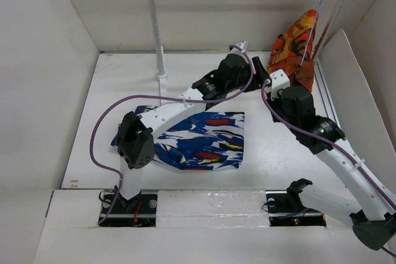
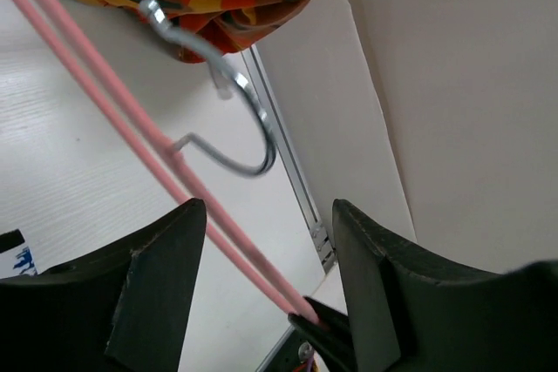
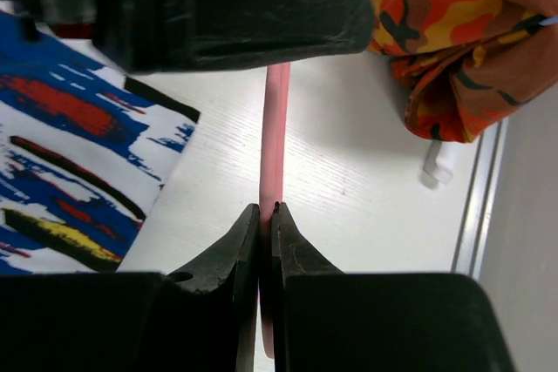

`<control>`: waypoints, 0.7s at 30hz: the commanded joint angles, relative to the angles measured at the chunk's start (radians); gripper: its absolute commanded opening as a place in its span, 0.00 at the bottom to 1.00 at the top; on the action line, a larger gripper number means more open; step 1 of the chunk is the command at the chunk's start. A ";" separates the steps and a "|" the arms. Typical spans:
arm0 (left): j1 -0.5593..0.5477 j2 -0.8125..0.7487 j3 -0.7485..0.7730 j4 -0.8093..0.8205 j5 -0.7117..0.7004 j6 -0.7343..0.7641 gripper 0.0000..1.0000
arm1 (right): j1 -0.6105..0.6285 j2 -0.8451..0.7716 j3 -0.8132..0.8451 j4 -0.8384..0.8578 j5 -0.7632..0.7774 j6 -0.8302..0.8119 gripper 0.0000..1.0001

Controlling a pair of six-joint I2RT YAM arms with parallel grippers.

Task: Place the trousers on the hanger
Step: Pick up the hanger from the clothesline.

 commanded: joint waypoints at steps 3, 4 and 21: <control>0.005 -0.091 -0.029 -0.054 -0.033 0.004 0.56 | 0.009 0.004 0.033 0.055 0.092 -0.013 0.00; 0.005 -0.091 -0.035 -0.059 -0.040 0.003 0.56 | 0.009 0.004 0.033 0.061 0.081 -0.013 0.00; 0.005 0.019 0.020 -0.060 -0.001 -0.023 0.36 | 0.072 -0.022 -0.022 0.090 0.035 0.020 0.00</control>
